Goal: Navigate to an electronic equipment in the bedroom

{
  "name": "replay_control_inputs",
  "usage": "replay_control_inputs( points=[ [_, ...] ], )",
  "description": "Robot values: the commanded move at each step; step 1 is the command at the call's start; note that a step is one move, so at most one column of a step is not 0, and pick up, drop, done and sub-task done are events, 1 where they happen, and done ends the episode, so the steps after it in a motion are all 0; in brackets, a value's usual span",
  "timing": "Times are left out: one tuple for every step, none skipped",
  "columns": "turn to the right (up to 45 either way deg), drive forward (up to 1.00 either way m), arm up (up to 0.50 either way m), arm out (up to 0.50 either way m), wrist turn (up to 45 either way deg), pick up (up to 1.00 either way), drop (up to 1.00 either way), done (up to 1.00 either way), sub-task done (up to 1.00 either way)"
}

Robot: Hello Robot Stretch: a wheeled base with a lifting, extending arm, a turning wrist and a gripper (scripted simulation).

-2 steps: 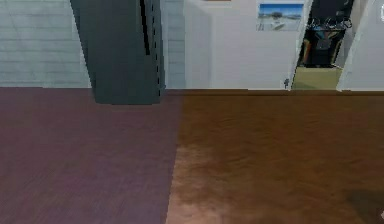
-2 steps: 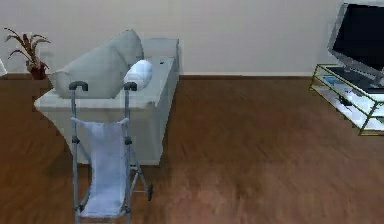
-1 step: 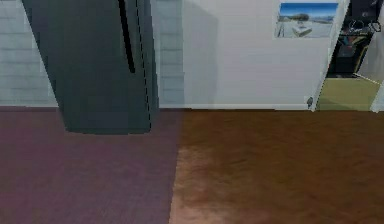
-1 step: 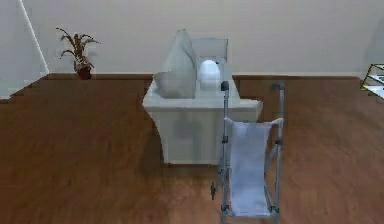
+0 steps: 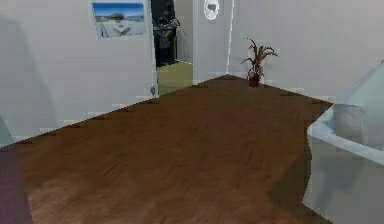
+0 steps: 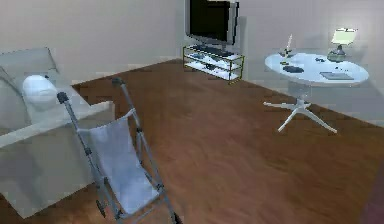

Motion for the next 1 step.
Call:
replay_control_inputs(
  points=[
    [0.0,1.0,0.0,0.0,0.0,0.0,0.0,0.0,0.0]
  ],
)
